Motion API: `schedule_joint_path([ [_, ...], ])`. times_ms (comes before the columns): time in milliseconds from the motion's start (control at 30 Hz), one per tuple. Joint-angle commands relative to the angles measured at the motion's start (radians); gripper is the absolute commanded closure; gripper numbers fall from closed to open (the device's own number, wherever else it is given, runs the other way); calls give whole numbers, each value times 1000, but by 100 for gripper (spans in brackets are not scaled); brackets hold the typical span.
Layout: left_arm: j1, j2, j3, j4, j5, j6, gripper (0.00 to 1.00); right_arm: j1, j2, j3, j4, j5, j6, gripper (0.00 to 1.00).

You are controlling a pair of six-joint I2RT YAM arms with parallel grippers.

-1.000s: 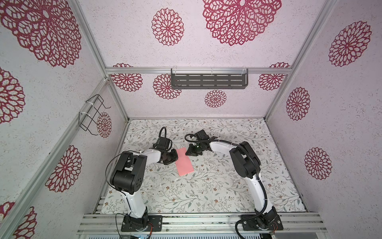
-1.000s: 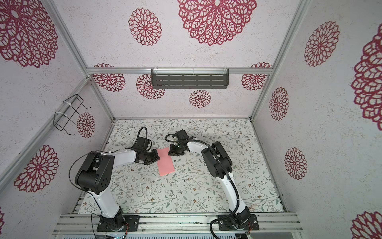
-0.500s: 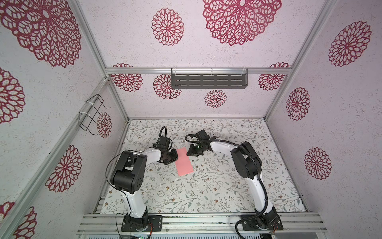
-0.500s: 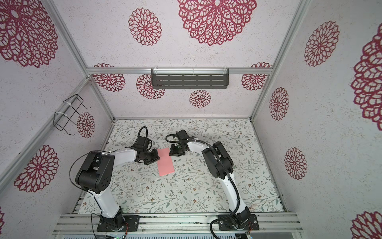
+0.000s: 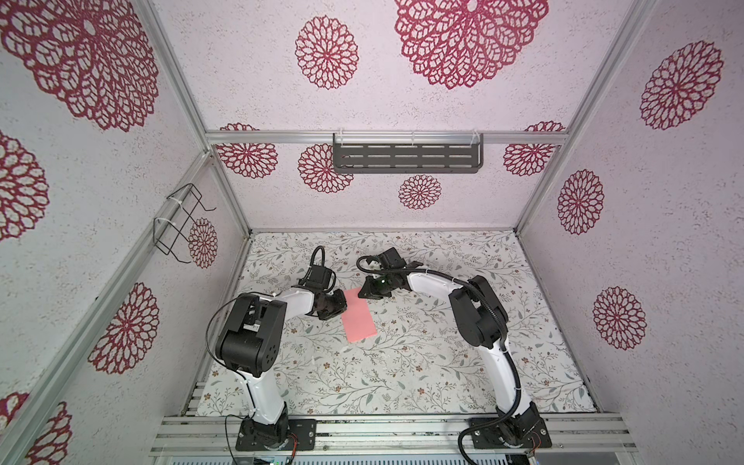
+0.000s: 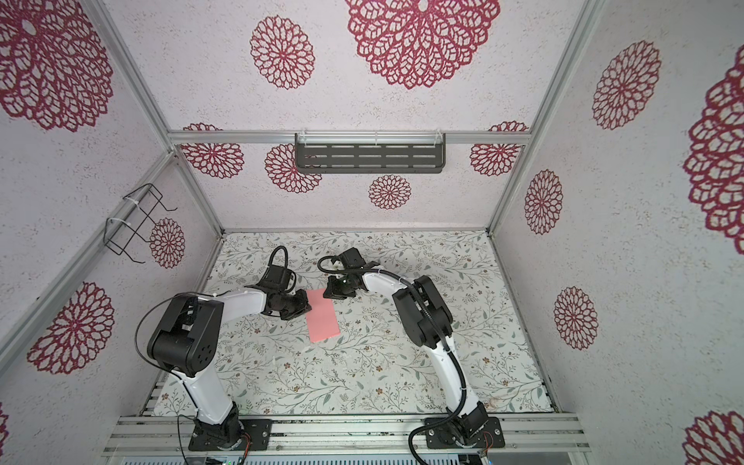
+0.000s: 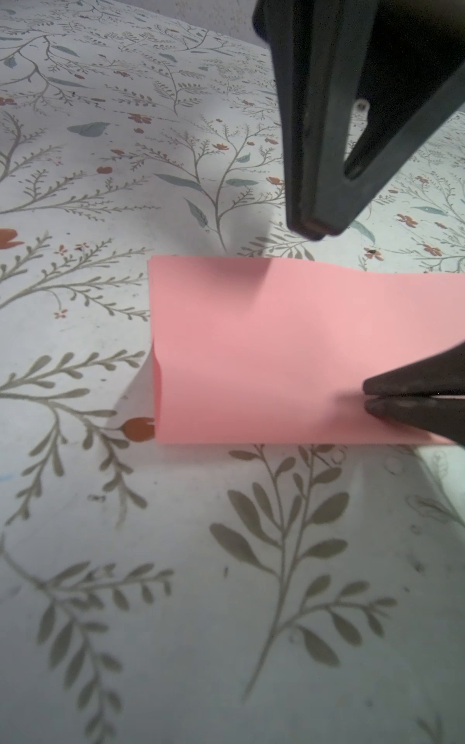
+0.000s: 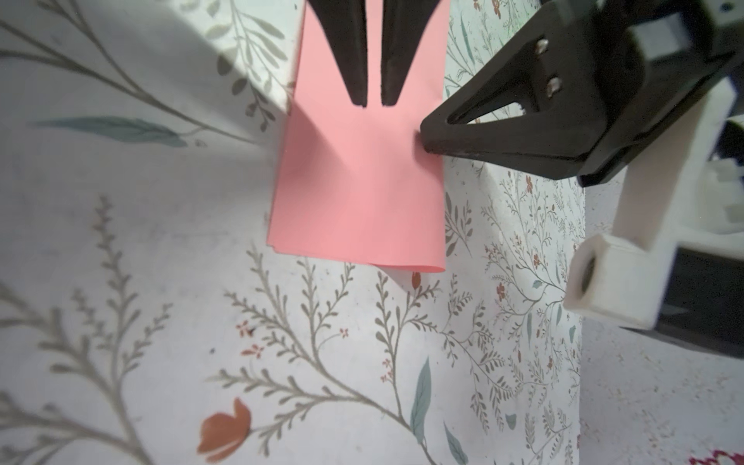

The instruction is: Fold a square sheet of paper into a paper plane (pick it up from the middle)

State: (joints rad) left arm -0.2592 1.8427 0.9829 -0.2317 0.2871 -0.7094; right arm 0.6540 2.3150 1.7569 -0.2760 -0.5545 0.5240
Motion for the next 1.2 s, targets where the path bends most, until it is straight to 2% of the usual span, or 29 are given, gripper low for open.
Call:
schedule_joint_path([
  [0, 5, 43, -3, -66, -33, 9, 94, 3, 20, 28, -35, -9, -12, 87],
  [300, 11, 11, 15, -64, -7, 29, 88, -2, 49, -1, -120, 87, -57, 87],
  [567, 78, 4, -23, -64, -12, 4, 80, -4, 66, -34, -151, 141, -82, 87],
  [733, 100, -64, -41, -87, -7, 3, 81, -4, 67, -34, -156, 150, -87, 87],
  [933, 92, -121, -17, 19, 130, -6, 86, -3, 66, -39, -158, 150, -90, 87],
  [1167, 91, -16, 32, 88, 181, -21, 89, -4, 67, -46, -151, 150, -84, 87],
])
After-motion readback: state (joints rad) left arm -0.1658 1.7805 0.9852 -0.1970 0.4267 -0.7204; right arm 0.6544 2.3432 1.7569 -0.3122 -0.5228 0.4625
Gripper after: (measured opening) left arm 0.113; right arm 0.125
